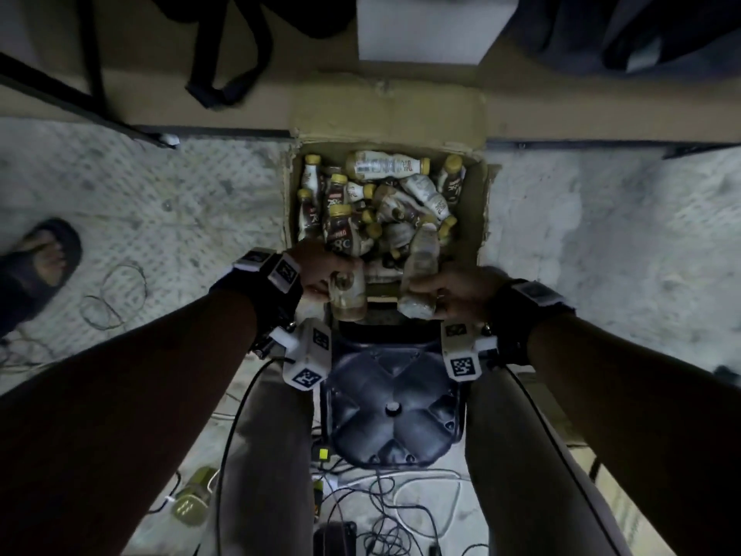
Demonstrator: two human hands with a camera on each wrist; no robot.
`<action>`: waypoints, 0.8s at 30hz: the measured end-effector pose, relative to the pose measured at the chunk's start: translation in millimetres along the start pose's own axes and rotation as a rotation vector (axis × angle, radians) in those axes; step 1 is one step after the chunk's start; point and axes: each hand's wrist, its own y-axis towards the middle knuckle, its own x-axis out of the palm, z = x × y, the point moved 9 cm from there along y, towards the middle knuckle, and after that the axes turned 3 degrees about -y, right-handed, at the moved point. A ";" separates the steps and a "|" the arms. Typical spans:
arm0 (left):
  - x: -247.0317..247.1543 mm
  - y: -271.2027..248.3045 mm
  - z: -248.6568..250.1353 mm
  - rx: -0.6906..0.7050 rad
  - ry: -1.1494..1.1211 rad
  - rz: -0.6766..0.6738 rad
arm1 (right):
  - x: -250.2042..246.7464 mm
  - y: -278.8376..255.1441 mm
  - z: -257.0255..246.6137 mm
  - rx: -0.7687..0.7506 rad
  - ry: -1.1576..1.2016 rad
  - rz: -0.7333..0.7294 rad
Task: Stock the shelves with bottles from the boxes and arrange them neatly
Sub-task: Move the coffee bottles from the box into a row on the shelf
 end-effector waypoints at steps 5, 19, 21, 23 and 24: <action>-27.6 -75.6 -12.6 0.060 -0.055 0.069 | 32.1 -69.2 -24.6 -0.077 -0.118 0.113; -23.2 -321.5 4.7 0.287 -0.204 0.082 | 117.5 -300.3 -65.7 -0.329 -0.447 0.269; -15.4 -348.1 24.2 0.349 -0.187 0.051 | 125.4 -329.0 -72.6 -0.381 -0.443 0.250; -10.2 -373.7 47.2 0.426 -0.169 0.037 | 129.6 -357.0 -82.8 -0.444 -0.421 0.252; -8.6 -386.2 59.3 0.468 -0.154 0.034 | 131.3 -370.2 -88.5 -0.473 -0.412 0.255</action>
